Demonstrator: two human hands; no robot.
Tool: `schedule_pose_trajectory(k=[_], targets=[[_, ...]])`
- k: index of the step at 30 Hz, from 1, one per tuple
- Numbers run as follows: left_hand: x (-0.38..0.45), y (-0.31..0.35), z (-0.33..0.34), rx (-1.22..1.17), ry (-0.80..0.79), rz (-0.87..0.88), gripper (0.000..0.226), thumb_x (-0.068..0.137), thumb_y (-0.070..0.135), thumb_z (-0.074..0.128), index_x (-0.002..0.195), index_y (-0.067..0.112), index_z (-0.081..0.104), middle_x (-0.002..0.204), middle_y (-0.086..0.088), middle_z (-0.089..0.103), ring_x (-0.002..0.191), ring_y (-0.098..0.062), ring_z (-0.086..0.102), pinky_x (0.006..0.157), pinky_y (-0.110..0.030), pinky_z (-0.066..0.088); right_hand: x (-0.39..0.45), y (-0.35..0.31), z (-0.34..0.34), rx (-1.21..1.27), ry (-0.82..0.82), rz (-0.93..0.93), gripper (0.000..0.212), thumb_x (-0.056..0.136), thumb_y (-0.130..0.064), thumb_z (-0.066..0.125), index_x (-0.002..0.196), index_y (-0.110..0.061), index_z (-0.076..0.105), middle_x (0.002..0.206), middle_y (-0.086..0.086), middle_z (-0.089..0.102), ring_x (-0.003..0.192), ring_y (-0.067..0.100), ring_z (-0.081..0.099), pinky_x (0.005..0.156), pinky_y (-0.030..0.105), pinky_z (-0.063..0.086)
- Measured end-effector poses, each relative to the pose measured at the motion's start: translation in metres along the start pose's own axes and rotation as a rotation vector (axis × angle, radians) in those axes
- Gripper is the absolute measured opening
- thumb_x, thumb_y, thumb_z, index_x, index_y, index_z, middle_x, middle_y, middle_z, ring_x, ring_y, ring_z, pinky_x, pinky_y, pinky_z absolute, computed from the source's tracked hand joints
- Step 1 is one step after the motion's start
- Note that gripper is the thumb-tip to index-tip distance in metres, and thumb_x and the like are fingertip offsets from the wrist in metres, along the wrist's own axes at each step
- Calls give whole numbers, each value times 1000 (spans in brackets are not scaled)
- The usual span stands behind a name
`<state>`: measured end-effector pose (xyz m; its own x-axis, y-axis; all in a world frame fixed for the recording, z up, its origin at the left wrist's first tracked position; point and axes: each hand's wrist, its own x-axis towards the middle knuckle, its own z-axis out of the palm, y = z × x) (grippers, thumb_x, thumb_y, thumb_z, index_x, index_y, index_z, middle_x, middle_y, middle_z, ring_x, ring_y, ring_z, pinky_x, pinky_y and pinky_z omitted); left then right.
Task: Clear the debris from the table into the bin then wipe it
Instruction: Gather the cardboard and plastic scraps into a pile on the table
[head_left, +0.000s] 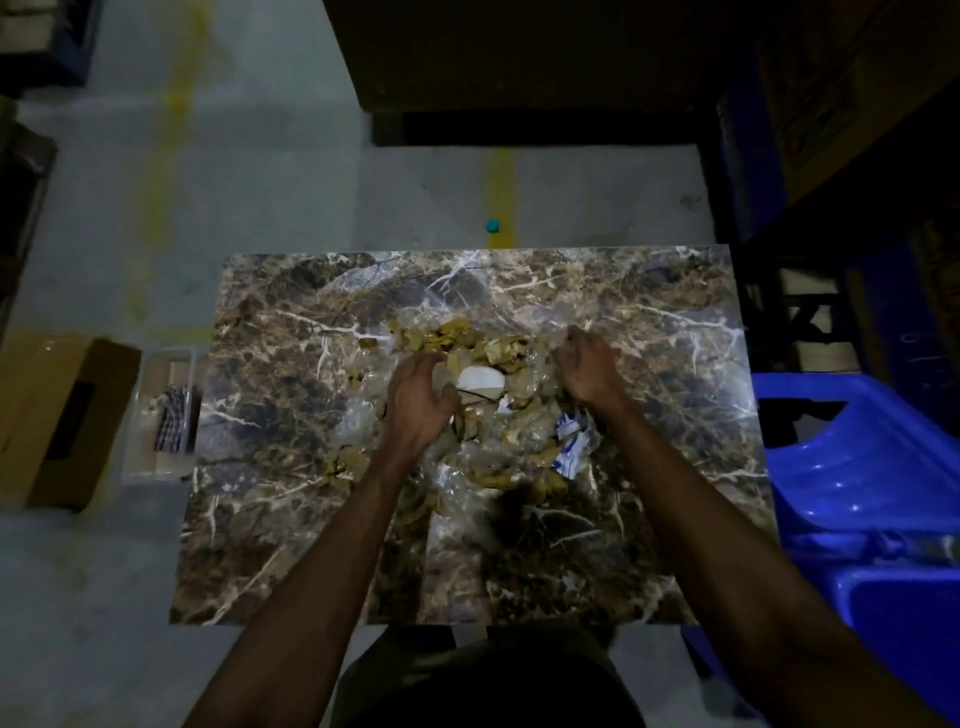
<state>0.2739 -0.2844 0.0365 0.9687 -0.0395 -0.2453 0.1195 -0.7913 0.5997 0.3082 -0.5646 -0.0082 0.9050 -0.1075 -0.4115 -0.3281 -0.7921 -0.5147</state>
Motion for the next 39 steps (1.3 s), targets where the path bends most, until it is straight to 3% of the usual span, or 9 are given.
schedule_pose_trajectory(k=[3, 6, 10, 14, 19, 22, 24, 29, 39], targets=[[-17, 6, 9, -33, -10, 10, 55, 90, 34, 57, 137, 7, 61, 139, -16, 60, 132, -35, 51, 108, -40, 41, -16, -1, 9, 7, -59, -132, 64, 108, -52, 35, 159, -13, 37, 162, 17, 38, 149, 36, 33, 123, 45, 21], [-37, 11, 10, -44, 32, 34, 49, 91, 29, 61, 135, 8, 62, 137, -15, 62, 130, -34, 52, 107, -41, 41, -38, 3, 4, 42, 56, -250, 72, 102, -59, 26, 153, -13, 47, 158, 15, 46, 148, 32, 37, 126, 47, 19], [-74, 9, 7, -159, 135, 47, 40, 92, 21, 64, 131, 14, 65, 132, -11, 62, 126, -25, 52, 102, -31, 40, -78, 24, -3, 183, 261, -277, 54, 107, -48, 38, 146, -16, 55, 153, 12, 50, 145, 30, 40, 123, 53, 27], [-126, 2, 13, -341, 224, -2, 34, 96, 12, 67, 130, 16, 65, 134, -1, 61, 126, -13, 51, 106, -31, 42, -143, 42, 11, 291, 269, -309, 46, 109, -47, 43, 144, -21, 55, 150, 8, 51, 142, 27, 43, 115, 56, 38], [-200, -8, 33, -541, 300, -106, 35, 96, 7, 64, 127, 21, 66, 133, 1, 63, 118, -18, 61, 99, -33, 50, -230, 38, 40, 407, 311, -311, 53, 103, -49, 47, 137, -11, 61, 141, 11, 57, 131, 20, 50, 108, 37, 43], [-245, -16, 48, -679, 292, -239, 31, 96, 9, 65, 124, 20, 67, 123, 0, 69, 109, -20, 68, 91, -34, 56, -281, 37, 64, 462, 253, -276, 37, 101, -41, 53, 131, -22, 63, 135, 3, 60, 126, 18, 55, 104, 30, 45], [-274, -21, 64, -719, 292, -287, 28, 96, 10, 67, 122, 18, 69, 118, 0, 72, 108, -21, 69, 91, -35, 56, -309, 44, 81, 491, 224, -291, 30, 101, -37, 55, 129, -28, 63, 135, -4, 61, 125, 17, 58, 105, 36, 48], [-326, -20, 90, -857, 197, -352, 24, 96, 5, 67, 117, 17, 69, 107, -6, 72, 101, -24, 69, 86, -37, 56, -356, 58, 96, 455, 141, -257, 45, 95, -47, 55, 131, -22, 64, 135, -3, 60, 130, 18, 54, 109, 39, 44], [-317, -13, 96, -822, 183, -447, 22, 93, 10, 69, 106, 28, 70, 92, 0, 74, 84, -24, 72, 75, -44, 61, -345, 61, 102, 441, 75, -214, 33, 101, -20, 61, 133, -14, 63, 136, 4, 60, 126, 19, 56, 100, 32, 46]])
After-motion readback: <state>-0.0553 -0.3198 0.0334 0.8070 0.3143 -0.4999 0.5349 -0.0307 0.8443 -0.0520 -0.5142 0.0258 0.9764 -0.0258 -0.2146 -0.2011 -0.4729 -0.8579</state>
